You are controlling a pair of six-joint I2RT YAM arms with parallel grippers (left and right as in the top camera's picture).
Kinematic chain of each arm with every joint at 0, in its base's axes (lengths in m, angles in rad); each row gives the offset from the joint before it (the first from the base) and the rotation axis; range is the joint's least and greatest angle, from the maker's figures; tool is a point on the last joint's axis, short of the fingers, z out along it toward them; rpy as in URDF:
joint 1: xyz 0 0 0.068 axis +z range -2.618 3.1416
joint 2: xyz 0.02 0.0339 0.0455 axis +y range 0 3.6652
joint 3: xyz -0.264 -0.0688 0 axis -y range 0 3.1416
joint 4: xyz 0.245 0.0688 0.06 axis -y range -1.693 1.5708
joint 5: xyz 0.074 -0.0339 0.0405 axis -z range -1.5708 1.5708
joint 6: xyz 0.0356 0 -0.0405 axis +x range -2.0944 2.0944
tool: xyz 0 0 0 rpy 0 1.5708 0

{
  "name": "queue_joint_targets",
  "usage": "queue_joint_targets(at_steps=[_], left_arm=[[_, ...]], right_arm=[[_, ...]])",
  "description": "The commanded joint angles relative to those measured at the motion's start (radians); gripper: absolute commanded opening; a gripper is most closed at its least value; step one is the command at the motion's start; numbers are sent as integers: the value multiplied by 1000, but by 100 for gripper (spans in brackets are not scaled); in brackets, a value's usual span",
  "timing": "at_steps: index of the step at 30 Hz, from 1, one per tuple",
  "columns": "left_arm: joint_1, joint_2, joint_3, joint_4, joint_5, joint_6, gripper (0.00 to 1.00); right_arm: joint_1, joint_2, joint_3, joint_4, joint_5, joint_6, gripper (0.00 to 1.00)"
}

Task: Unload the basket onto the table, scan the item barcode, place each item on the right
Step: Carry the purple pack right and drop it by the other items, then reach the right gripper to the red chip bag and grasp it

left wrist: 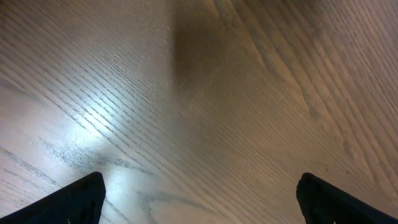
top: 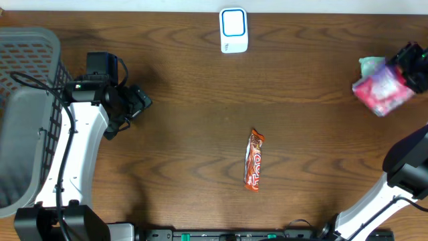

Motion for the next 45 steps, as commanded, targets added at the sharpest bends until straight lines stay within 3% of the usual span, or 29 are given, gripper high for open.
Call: queue_joint_targets(at_steps=[1, 4, 10, 14, 19, 24, 28, 30, 34, 38, 42, 45], left_arm=[[5, -3, 0, -2, -10, 6, 98], [5, -3, 0, -2, -10, 6, 98], [5, -3, 0, -2, -10, 6, 98], [5, -3, 0, -2, -10, 6, 98], [5, -3, 0, -2, -10, 6, 98], [5, -3, 0, -2, -10, 6, 98], [5, -3, 0, -2, -10, 6, 98], [5, -3, 0, -2, -10, 6, 98], [5, -3, 0, -2, -10, 6, 98], [5, -3, 0, -2, -10, 6, 98], [5, -3, 0, -2, -10, 6, 98], [5, -3, 0, -2, -10, 6, 98]], right_arm=[[4, 10, 10, -27, -7, -77, 84], [5, -15, 19, -49, -47, -74, 84], [17, -140, 25, -99, -306, -95, 84], [84, -210, 25, -259, -520, -272, 84], [288, -227, 6, -509, -440, -451, 75], [542, -228, -137, -464, -229, -364, 80], [703, -228, -276, -362, 23, -93, 84], [766, -228, -352, -283, 35, -61, 97], [850, -228, -489, -206, 35, -27, 99], [904, -228, -613, -142, -19, 18, 82], [953, -228, -728, -51, -37, 58, 78], [984, -228, -814, 41, -37, 121, 67]])
